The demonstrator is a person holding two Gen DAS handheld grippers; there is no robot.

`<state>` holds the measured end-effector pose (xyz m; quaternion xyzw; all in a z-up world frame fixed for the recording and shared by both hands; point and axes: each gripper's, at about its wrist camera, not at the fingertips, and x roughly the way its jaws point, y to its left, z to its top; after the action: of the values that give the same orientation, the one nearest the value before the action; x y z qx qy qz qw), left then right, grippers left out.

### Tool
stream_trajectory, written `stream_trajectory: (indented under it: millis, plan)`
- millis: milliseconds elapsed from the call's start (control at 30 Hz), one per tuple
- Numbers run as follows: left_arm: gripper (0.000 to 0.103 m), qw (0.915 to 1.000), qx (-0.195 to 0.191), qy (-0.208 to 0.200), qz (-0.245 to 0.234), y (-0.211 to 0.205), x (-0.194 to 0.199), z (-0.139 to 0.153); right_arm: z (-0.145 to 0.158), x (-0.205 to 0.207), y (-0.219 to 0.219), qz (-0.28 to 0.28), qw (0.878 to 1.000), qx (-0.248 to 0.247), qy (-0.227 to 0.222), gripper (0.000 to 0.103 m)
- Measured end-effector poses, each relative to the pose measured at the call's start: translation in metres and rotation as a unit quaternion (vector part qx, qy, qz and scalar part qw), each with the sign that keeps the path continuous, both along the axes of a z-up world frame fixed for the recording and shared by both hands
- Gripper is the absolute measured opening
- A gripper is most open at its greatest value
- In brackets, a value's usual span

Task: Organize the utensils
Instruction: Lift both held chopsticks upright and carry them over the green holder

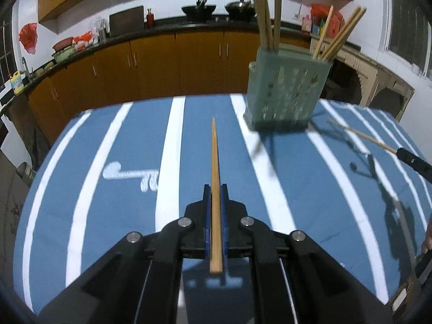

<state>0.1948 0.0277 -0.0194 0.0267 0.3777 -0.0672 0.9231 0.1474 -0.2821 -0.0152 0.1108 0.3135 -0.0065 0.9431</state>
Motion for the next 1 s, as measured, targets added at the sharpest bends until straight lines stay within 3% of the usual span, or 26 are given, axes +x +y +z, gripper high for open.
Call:
stream_trajectory:
  millis: [300, 1000]
  plan:
    - [0.007, 0.9988, -0.021, -0.044, 0.000, -0.001, -0.002, 0.033, 0.016, 0.000, -0.004, -0.005, 1.000, 0.004, -0.028, 0.007]
    - [0.007, 0.9962, -0.045, -0.074, 0.008, 0.003, 0.000, 0.057, 0.047, -0.001, 0.007, 0.013, 0.997, -0.002, -0.077, 0.007]
